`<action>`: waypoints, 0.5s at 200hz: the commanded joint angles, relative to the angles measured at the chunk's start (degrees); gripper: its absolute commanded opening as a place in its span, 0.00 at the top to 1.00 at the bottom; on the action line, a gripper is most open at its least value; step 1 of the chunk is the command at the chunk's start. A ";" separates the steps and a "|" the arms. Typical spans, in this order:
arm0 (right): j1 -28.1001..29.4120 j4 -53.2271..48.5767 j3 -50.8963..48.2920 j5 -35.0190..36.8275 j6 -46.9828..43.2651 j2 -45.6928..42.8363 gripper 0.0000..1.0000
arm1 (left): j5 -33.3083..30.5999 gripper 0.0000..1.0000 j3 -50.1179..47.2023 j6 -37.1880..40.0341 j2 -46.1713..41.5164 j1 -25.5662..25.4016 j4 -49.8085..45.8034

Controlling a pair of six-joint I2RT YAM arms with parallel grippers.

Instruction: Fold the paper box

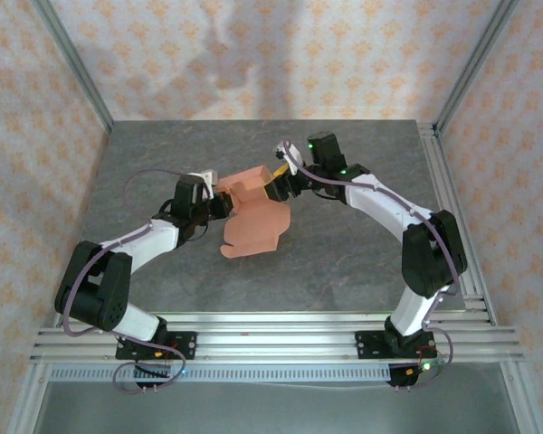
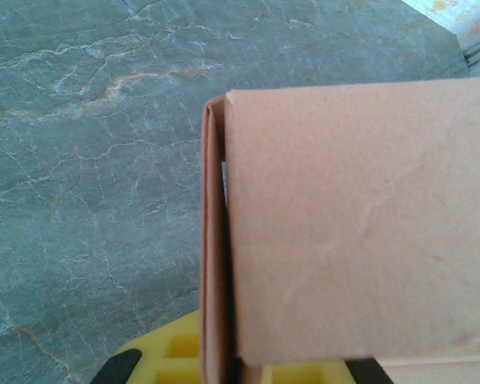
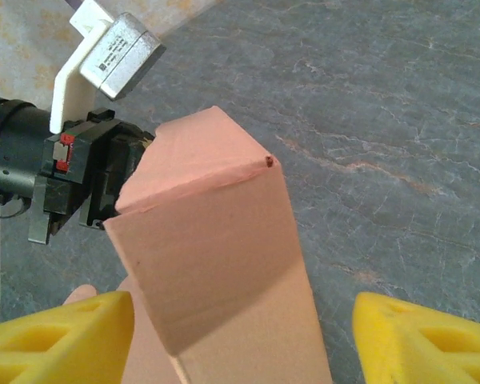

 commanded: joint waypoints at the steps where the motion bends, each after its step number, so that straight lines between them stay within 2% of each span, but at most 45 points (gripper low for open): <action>1: 0.07 -1.77 1.92 -1.77 -1.34 0.30 0.43 | 1.21 1.00 1.82 1.52 -0.40 -0.07 -0.61; 61: 0.12 -2.32 2.17 -1.43 -1.61 0.23 0.59 | 1.37 1.00 2.15 1.48 0.21 -0.09 -0.61; 73: 0.10 -2.20 2.17 -1.43 -1.37 0.29 0.59 | 1.29 1.00 2.19 1.43 0.22 -0.09 -0.67; 84: 0.12 -2.03 2.16 -0.98 -0.89 0.15 0.54 | 1.20 1.00 2.18 1.45 0.33 -0.11 -0.77; 100: 0.10 -1.03 2.00 1.42 0.67 -0.08 0.39 | 0.94 1.00 2.37 1.33 0.46 -0.15 -1.23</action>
